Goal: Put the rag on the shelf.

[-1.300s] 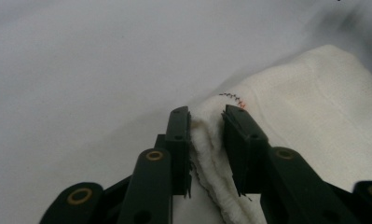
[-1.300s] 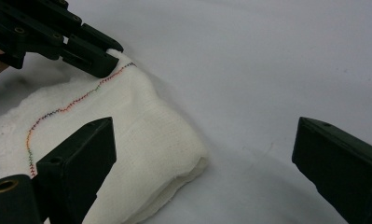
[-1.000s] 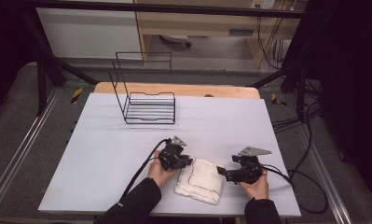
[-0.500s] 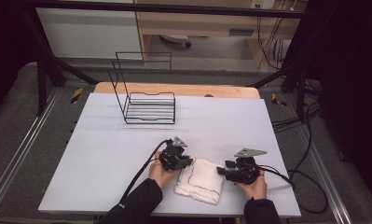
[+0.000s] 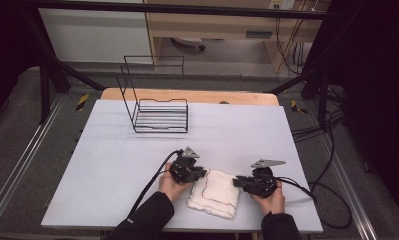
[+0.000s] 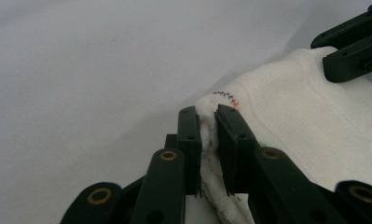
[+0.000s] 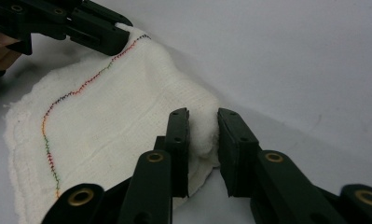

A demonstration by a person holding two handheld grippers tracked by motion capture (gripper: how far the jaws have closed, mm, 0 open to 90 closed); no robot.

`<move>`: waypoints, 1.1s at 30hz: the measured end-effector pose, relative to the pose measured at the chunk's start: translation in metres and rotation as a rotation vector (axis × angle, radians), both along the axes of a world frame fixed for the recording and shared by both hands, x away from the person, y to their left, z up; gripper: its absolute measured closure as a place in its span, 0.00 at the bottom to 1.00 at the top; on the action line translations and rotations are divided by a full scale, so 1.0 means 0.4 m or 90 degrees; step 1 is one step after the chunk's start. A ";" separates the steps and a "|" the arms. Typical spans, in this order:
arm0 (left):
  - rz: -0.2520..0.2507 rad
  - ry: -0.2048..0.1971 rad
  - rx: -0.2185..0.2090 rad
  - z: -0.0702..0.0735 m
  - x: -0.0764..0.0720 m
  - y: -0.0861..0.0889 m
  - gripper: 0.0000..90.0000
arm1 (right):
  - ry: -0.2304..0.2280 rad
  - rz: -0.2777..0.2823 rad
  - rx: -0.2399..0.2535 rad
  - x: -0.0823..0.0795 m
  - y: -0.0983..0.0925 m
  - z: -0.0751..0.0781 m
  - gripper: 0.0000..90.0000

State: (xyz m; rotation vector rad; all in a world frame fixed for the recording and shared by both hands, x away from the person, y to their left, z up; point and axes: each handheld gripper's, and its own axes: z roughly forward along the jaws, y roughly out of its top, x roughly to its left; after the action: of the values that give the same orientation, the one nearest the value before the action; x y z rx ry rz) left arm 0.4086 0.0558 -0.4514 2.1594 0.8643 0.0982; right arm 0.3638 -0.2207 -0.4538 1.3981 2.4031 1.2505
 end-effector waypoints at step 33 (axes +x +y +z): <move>0.029 -0.064 -0.083 0.081 -0.051 0.051 0.92 | -0.103 -0.011 0.042 -0.032 0.006 0.087 0.91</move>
State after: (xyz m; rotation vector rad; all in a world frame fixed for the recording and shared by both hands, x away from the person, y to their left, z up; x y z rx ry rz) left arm 0.3881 0.0763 -0.4190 1.9962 0.8397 0.1667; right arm 0.3508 -0.2184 -0.4191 1.2783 2.2581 1.3922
